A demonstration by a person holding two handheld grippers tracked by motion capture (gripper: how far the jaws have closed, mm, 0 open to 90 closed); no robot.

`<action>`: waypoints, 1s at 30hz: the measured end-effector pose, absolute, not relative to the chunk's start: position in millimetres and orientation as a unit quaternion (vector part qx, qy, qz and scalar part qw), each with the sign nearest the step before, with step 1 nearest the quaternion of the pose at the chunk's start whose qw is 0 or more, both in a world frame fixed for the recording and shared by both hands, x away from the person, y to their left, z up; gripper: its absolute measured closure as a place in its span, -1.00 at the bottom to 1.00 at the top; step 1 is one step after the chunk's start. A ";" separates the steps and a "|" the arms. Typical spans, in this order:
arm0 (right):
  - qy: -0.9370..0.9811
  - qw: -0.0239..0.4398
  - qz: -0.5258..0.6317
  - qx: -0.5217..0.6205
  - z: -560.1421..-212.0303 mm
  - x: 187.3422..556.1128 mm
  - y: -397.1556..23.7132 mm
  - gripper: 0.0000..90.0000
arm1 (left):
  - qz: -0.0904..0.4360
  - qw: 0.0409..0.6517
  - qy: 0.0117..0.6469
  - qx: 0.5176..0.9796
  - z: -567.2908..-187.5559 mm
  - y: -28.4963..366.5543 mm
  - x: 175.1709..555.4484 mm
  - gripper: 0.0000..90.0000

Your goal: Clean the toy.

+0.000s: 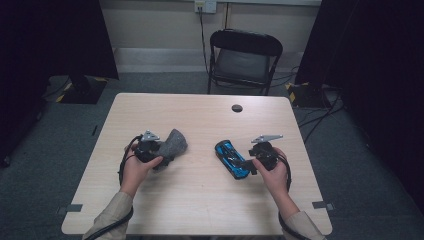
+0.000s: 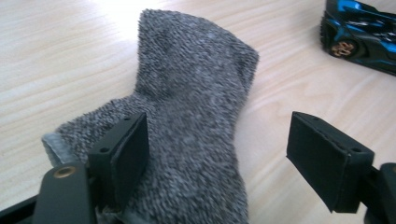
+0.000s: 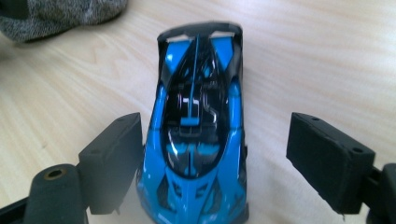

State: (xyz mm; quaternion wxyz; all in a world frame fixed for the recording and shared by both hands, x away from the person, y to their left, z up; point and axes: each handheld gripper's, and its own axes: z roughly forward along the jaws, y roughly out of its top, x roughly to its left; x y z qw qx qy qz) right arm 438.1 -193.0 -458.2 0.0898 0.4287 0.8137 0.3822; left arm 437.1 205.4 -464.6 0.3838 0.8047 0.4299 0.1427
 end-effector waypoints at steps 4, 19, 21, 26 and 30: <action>0.812 0.091 0.383 0.430 -457.9 435.5 -196.1 -0.59 | 0.145 0.385 0.423 0.807 -462.1 205.9 432.3 -0.59; 0.817 0.098 0.382 0.422 -454.0 427.1 -199.6 -0.59 | 0.143 0.387 0.415 0.811 -451.3 217.0 411.8 -0.58; 0.818 0.098 0.381 0.420 -453.8 424.8 -199.5 -0.59 | 0.144 0.385 0.416 0.811 -450.2 219.3 408.4 -0.58; 0.819 0.091 0.384 0.416 -452.3 420.4 -201.5 -0.59 | 0.144 0.386 0.412 0.813 -448.4 222.6 400.0 -0.58; 0.821 0.092 0.385 0.410 -450.7 417.6 -204.3 -0.59 | 0.146 0.390 0.408 0.813 -448.2 225.4 393.7 -0.56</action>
